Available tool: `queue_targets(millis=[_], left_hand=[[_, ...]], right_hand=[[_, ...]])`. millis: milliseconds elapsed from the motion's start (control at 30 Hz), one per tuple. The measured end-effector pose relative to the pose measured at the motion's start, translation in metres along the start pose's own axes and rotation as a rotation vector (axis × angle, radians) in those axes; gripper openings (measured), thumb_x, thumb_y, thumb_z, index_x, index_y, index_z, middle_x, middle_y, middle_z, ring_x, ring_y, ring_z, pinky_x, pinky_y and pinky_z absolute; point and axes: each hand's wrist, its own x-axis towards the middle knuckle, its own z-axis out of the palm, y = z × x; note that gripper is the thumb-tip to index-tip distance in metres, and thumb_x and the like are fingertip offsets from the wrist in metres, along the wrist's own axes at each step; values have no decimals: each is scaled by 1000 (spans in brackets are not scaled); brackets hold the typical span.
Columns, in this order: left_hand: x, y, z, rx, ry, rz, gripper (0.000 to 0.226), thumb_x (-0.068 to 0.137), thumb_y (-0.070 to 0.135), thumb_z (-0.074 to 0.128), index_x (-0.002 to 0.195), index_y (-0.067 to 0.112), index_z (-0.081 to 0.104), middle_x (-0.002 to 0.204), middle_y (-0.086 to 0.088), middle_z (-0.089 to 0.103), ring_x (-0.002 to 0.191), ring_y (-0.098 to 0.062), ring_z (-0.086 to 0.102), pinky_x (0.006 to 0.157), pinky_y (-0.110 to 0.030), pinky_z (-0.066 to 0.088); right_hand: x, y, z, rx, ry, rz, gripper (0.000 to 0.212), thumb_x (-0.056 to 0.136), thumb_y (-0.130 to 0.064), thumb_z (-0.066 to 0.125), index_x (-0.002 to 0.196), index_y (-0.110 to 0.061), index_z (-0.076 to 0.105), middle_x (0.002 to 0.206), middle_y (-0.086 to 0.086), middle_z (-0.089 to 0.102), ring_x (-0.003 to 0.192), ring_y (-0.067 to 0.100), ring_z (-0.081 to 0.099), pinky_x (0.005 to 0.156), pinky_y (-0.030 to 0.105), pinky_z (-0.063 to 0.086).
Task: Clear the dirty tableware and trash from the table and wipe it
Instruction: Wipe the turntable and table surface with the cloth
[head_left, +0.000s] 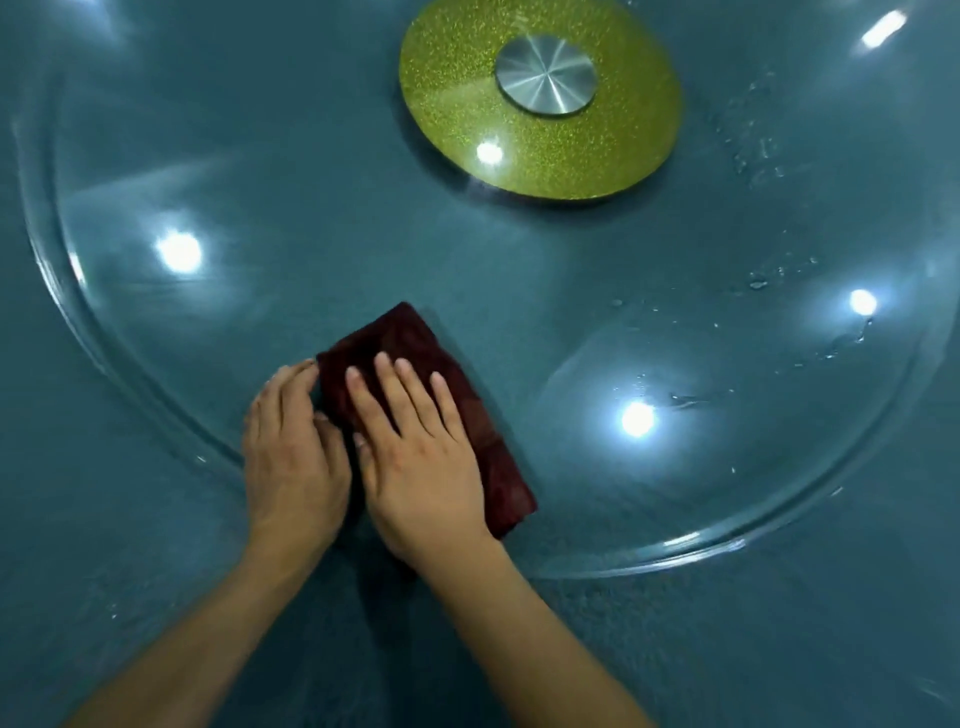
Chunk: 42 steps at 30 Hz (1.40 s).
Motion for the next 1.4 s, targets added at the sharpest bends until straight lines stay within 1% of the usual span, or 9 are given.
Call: queue_targets(millis=[100,200,333,467,633,767,933,1100,1400], left_hand=[[0,-1,2,53,-9,13,53,91,11,40,143,2,47,148,-17,48,140,-37,41,120,-52,28],[6,-11,1,185,-31,58,51,99,22,39,148,9,44,157,-10,42,147,-32,35,123,-48,23],[19,-24,-4,227,-65,88,51,100,23,37,149,10,43,158,-10,40,147,-33,34,121,-50,24],[33,-33,-12,213,-67,98,49,99,15,43,148,11,44,157,-11,41,146,-34,34,121,-51,24],[51,-51,-17,241,-53,152,47,100,10,45,147,10,44,155,-14,43,144,-36,37,120,-49,25],[69,-69,-23,260,-61,189,43,103,7,45,146,7,47,153,-17,44,139,-39,40,119,-47,26],[85,-81,-37,244,-16,122,35,104,8,44,138,4,52,143,-25,47,126,-45,47,111,-53,35],[75,-69,-42,244,-33,142,37,102,14,44,136,5,53,142,-24,46,124,-46,47,109,-54,38],[-10,32,17,122,-144,267,46,98,18,40,140,7,54,148,-13,49,132,-36,49,114,-48,35]], right_hand=[[27,28,-3,-26,34,-25,56,104,-34,37,158,-24,28,165,4,25,153,19,17,125,42,10],[72,89,-22,-66,102,116,55,103,-34,37,156,-23,33,163,7,30,151,23,24,125,41,9],[102,194,-62,-130,132,369,57,103,-38,31,158,-25,28,165,6,25,152,22,21,124,41,8],[100,265,-97,-143,115,489,56,105,-38,28,160,-25,21,167,6,18,154,21,14,125,44,5],[76,209,-76,-137,138,449,59,104,-40,24,159,-22,23,166,8,21,154,24,16,125,45,6],[33,85,-25,-88,61,124,57,102,-35,35,156,-18,32,163,12,28,151,29,24,124,48,11],[1,-25,11,-43,-71,-93,59,105,-37,34,160,-23,18,167,5,16,155,20,7,125,44,3],[-11,3,1,-12,-36,-40,60,102,-34,39,159,-25,22,167,3,18,155,18,10,125,43,6],[-31,180,-66,-127,101,519,60,102,-44,18,160,-31,15,168,-1,14,155,13,6,126,42,4]])
